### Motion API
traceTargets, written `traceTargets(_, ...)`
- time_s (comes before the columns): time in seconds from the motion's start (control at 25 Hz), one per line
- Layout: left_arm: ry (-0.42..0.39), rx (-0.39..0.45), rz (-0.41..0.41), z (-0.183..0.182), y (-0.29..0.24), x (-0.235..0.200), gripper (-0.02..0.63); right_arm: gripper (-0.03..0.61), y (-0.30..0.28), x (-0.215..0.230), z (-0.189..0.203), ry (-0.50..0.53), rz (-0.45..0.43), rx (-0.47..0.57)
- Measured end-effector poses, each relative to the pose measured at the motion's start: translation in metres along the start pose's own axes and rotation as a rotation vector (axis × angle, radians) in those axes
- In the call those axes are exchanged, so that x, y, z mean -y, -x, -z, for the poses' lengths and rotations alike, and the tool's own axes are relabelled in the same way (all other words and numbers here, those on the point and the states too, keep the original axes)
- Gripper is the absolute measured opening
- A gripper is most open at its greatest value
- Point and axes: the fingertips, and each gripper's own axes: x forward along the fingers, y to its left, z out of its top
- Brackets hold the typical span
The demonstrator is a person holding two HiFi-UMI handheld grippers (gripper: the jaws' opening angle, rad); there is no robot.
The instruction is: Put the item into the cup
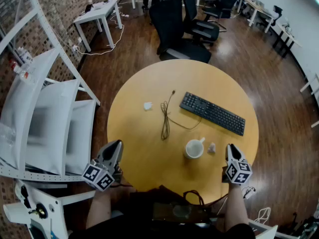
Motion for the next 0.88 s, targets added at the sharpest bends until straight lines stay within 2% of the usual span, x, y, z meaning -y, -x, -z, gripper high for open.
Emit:
traceTargets(0.04, 0.002, -0.003, 0.0, 0.002, -0.002, -0.001, 0.017, 0.11, -0.009, -0.001, 0.004, -0.003, 0.0, -0.022)
traceTargets(0.12, 0.004, -0.009, 0.001, 0.006, -0.007, -0.002, 0.017, 0.162, -0.027, -0.003, 0.012, -0.001, 0.003, -0.069)
traceTargets(0.32, 0.014, -0.02, -0.023, 0.011, -0.008, -0.009, 0.017, 0.164, -0.072, -0.008, 0.046, 0.008, 0.011, -0.215)
traceTargets(0.36, 0.017, -0.021, -0.032, 0.011, -0.007, -0.01, 0.017, 0.17, -0.079, -0.009, 0.054, 0.006, 0.014, -0.247)
traceTargets(0.4, 0.02, -0.023, -0.042, 0.012, -0.005, -0.011, 0.017, 0.202, -0.086, -0.009, 0.061, 0.007, 0.02, -0.278)
traceTargets(0.52, 0.027, -0.028, -0.072, 0.016, 0.002, -0.015, 0.017, 0.209, -0.102, -0.007, 0.081, 0.026, 0.046, -0.364)
traceTargets(0.72, 0.042, -0.041, -0.117, 0.023, 0.016, -0.023, 0.017, 0.209, -0.108, -0.006, 0.103, 0.045, 0.087, -0.438)
traceTargets(0.88, 0.047, -0.051, -0.114, 0.028, 0.015, -0.024, 0.017, 0.198, -0.106, -0.008, 0.108, 0.116, 0.09, -0.456)
